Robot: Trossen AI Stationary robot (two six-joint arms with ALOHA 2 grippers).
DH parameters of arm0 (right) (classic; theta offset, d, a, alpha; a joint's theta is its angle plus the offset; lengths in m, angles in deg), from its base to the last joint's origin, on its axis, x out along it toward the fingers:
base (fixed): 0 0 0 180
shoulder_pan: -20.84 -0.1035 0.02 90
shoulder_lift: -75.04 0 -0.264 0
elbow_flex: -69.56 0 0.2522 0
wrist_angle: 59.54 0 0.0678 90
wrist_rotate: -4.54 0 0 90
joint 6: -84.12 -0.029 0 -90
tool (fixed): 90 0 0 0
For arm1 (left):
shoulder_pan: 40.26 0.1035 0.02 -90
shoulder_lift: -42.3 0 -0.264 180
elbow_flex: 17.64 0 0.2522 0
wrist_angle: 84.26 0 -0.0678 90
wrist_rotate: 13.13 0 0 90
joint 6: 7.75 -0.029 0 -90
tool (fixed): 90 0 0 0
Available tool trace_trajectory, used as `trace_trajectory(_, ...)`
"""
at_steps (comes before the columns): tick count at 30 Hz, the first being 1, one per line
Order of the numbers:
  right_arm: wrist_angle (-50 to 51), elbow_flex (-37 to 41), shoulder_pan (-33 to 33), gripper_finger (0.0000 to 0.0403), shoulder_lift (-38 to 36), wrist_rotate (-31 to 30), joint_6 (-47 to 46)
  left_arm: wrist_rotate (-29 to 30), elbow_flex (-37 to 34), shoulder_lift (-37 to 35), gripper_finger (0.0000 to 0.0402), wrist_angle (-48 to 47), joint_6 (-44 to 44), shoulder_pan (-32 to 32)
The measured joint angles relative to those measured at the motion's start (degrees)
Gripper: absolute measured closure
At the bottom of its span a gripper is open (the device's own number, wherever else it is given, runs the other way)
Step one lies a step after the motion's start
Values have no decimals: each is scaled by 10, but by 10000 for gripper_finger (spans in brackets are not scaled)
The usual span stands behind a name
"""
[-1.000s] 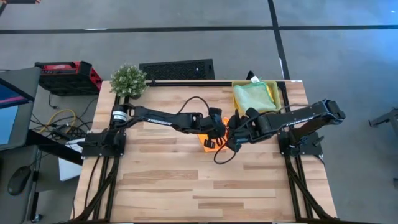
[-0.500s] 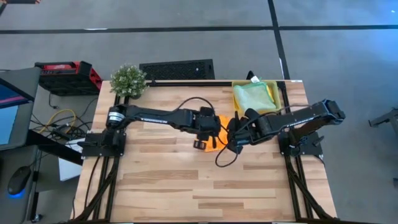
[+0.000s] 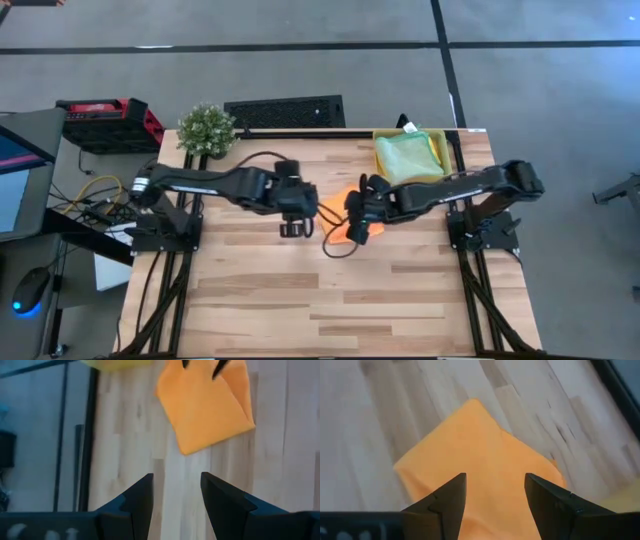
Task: Fold microfiber towels
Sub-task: Fold the orange towel, then put the orange towel into the bin
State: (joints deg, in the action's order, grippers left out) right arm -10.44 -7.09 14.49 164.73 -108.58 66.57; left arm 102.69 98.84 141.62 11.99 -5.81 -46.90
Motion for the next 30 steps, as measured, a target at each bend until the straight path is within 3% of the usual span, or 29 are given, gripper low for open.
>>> trace_trajectory(6, -13, 8, 33, 178, 78, 8, 0, 42, 0, -45, 245, -42, 65, -25)
trace_trajectory(13, -13, 7, 22, 178, 130, 79, -5, 82, 0, -76, 245, -80, 106, -40)
trace_trajectory(19, -15, 6, 4, 178, 161, 97, -26, 99, 0, -80, 245, -101, 114, -43)
trace_trajectory(24, -18, 6, 0, 178, 156, 94, -26, 107, 0, -80, 245, -104, 113, -43)
trace_trajectory(30, -8, 6, -21, 178, 79, 63, -23, 109, 0, -80, 245, -106, 113, -43)
